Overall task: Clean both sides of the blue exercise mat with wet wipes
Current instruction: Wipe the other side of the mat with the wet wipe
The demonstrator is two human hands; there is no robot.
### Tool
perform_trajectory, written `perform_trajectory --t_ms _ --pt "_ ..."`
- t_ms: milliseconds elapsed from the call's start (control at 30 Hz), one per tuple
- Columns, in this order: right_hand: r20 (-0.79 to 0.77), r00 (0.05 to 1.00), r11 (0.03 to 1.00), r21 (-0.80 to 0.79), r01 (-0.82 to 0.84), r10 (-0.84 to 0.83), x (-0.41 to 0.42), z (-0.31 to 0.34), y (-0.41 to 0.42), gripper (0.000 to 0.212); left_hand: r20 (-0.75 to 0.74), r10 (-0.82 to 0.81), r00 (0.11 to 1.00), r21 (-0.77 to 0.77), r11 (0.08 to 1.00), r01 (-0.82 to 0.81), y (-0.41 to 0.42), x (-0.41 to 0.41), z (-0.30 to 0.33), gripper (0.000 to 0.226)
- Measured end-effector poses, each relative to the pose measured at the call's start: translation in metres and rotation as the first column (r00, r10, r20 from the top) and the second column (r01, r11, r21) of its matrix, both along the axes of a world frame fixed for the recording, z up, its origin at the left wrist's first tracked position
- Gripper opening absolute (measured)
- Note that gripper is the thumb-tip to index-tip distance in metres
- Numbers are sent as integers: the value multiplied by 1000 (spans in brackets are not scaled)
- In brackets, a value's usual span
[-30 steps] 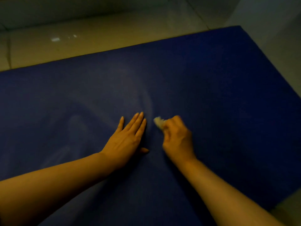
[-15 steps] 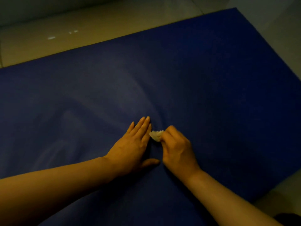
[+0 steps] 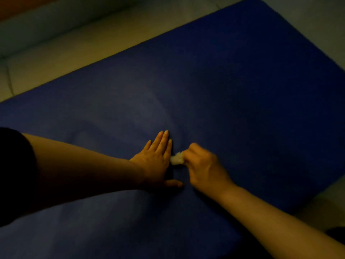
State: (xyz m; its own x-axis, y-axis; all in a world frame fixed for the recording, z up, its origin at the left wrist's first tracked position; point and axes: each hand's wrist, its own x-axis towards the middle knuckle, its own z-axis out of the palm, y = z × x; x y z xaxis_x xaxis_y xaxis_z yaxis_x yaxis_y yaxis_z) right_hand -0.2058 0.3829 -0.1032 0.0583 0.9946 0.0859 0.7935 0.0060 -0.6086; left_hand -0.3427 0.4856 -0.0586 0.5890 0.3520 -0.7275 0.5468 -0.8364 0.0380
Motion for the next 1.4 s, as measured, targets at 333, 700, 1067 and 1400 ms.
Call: perform_trajectory --t_ms 333,700,1067,1400 --pt "-6 999 996 76 52 -52 -12 10 -30 8 133 279 951 21 959 -284 -32 4 -8 114" --pt "-42 975 976 10 219 -218 -11 23 -37 15 333 574 748 -56 804 -592 -117 9 -1 65" --pt "94 905 884 -194 425 -415 7 32 -54 17 247 588 770 -45 801 -598 -138 3 -2 72" --pt "231 839 800 -259 542 -493 13 41 -65 13 130 579 805 -163 814 -558 -113 10 -1 89"
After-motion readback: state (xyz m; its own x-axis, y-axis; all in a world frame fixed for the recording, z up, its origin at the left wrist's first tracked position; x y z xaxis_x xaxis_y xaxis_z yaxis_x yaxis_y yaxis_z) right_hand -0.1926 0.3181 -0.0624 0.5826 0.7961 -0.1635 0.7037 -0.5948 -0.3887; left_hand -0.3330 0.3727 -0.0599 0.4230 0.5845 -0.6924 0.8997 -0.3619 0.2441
